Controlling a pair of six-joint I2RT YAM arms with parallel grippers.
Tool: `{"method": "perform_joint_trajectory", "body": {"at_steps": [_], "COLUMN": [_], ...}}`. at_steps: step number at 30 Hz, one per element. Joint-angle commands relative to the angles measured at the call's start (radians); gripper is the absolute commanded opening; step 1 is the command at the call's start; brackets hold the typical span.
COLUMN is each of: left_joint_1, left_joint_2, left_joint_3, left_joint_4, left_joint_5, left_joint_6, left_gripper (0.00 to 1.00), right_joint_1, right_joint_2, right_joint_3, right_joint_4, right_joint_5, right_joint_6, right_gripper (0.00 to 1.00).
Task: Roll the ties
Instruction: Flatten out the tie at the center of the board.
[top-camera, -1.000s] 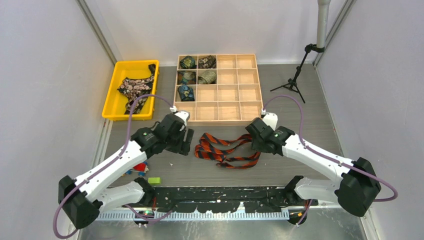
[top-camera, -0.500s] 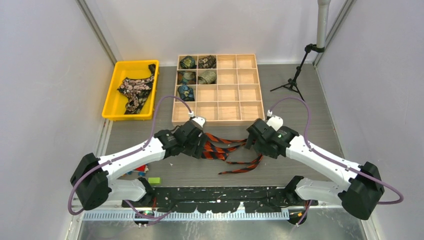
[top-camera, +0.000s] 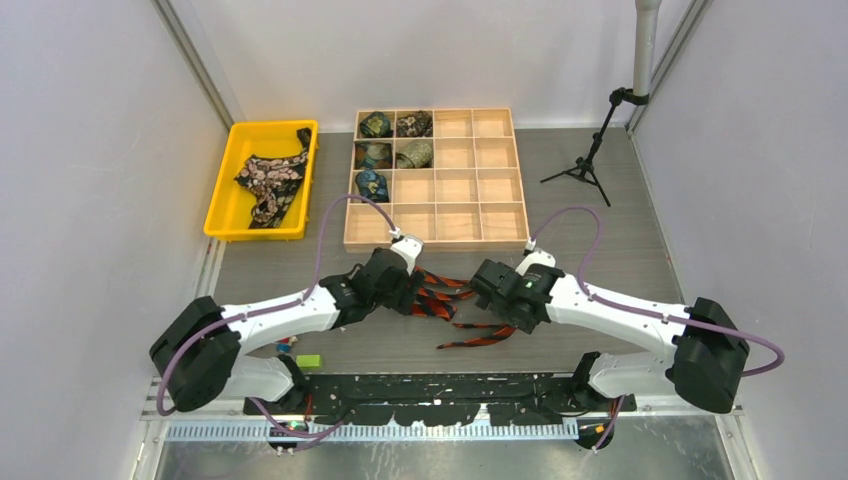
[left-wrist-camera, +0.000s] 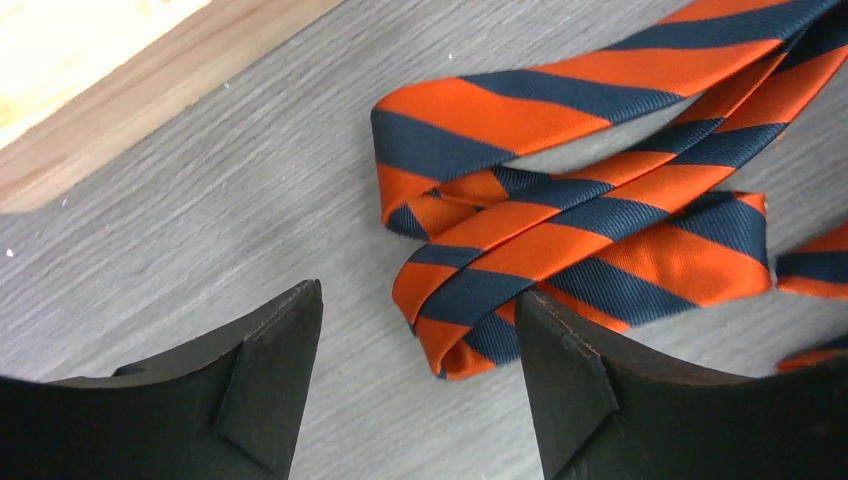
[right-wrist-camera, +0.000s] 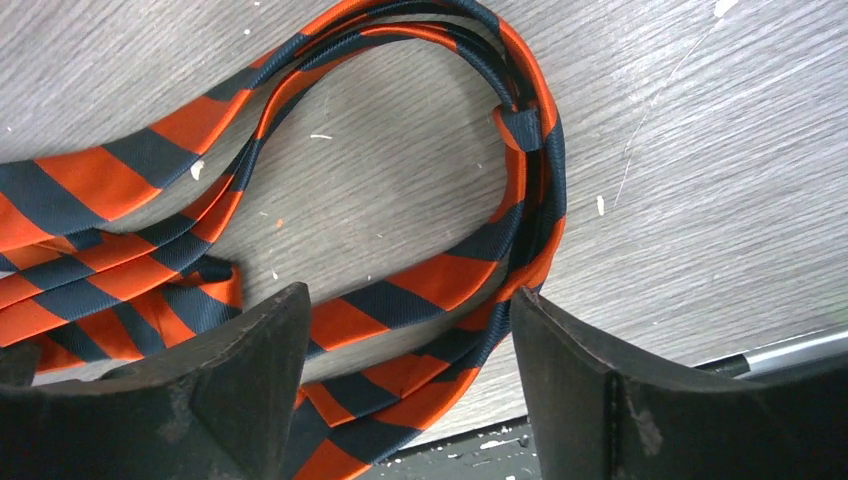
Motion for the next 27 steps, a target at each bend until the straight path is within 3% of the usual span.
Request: {"method": "perform_joint_trajectory", "body": {"at_steps": [1, 13, 16, 19, 22, 23, 27], "left_joint_1": [-0.004, -0.001, 0.0, 0.002, 0.004, 0.004, 0.004], "left_joint_2": [0.078, 0.267, 0.277, 0.281, 0.25, 0.236, 0.16], "left_joint_3": [-0.015, 0.041, 0.033, 0.036, 0.094, 0.129, 0.256], "left_joint_4": [0.206, 0.384, 0.446, 0.478, 0.344, 0.254, -0.158], "left_joint_5": [-0.045, -0.122, -0.114, -0.091, -0.042, -0.029, -0.017], "left_joint_6": [0.07, 0.12, 0.129, 0.14, 0.157, 0.156, 0.137], "left_gripper": [0.71, 0.51, 0.4, 0.17, 0.0, 0.0, 0.0], "right_joint_1": [0.007, 0.004, 0.002, -0.007, -0.033, -0.045, -0.112], "right_joint_2": [0.019, -0.01, -0.012, -0.012, -0.021, -0.029, -0.08], "right_joint_3": [0.011, -0.017, -0.015, -0.013, -0.012, -0.012, -0.003], "right_joint_4": [0.028, 0.033, 0.027, 0.025, 0.025, 0.024, 0.036], "right_joint_5": [0.082, 0.099, 0.102, 0.102, 0.099, 0.096, 0.079], "right_joint_6": [0.042, 0.005, -0.003, -0.017, -0.053, -0.071, -0.172], "right_gripper": [0.72, 0.44, 0.41, 0.28, 0.09, 0.02, 0.0]}}
